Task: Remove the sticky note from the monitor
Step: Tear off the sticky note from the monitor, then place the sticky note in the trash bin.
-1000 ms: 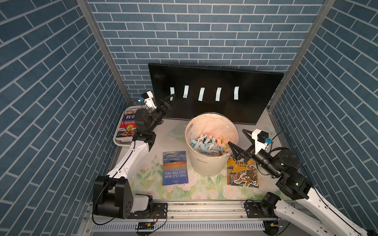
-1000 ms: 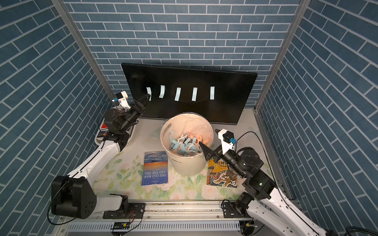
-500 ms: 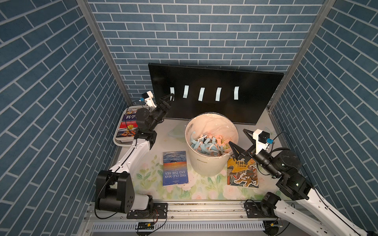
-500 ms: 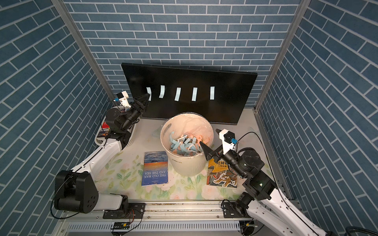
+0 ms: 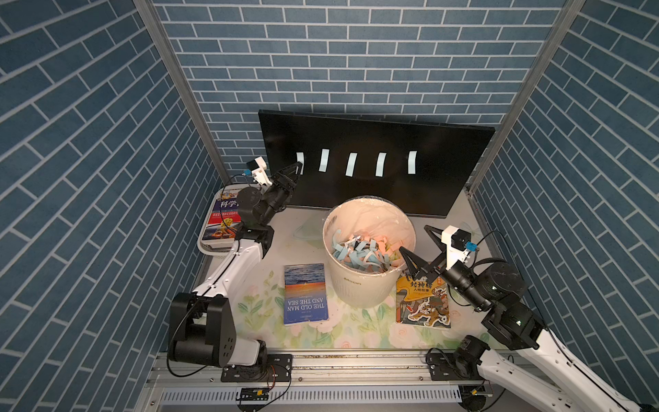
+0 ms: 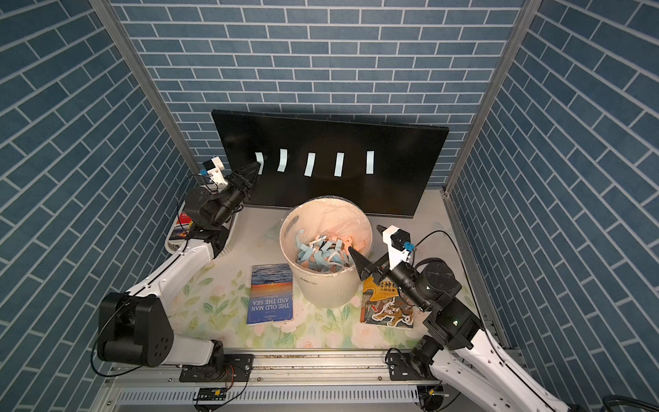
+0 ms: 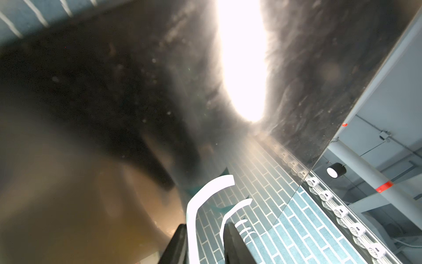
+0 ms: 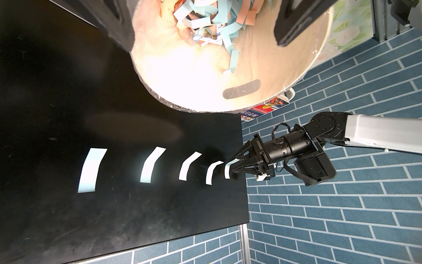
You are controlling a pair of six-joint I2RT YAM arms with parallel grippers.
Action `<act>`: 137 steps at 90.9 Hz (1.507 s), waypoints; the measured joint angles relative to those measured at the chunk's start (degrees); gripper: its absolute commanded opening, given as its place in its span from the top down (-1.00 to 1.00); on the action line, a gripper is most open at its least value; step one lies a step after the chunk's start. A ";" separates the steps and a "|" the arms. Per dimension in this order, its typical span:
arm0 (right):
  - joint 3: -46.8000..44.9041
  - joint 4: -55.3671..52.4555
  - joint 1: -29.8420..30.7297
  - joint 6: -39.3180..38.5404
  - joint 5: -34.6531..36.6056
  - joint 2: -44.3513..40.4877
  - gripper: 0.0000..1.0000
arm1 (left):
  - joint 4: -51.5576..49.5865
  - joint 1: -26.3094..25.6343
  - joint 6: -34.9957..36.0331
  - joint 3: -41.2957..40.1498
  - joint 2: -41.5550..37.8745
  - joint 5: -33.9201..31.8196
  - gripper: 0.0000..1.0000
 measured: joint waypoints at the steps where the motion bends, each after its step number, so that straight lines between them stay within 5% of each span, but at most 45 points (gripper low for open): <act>1: 0.00 0.00 0.00 0.00 0.00 0.00 -1.00 | 0.00 0.00 0.07 0.00 0.00 -0.04 0.51; 33: -0.46 0.35 -0.07 0.00 0.02 -0.22 -0.99 | -0.26 0.02 -0.26 0.00 0.00 -0.35 1.00; 98: -0.55 0.35 -0.09 0.00 0.11 -0.22 -0.99 | -0.46 0.04 1.20 -6.08 -7.41 -0.26 1.00; 137: -0.55 0.37 -0.09 0.00 0.11 -0.22 -0.99 | -8.76 -3.04 8.72 -6.67 -15.54 -0.11 1.00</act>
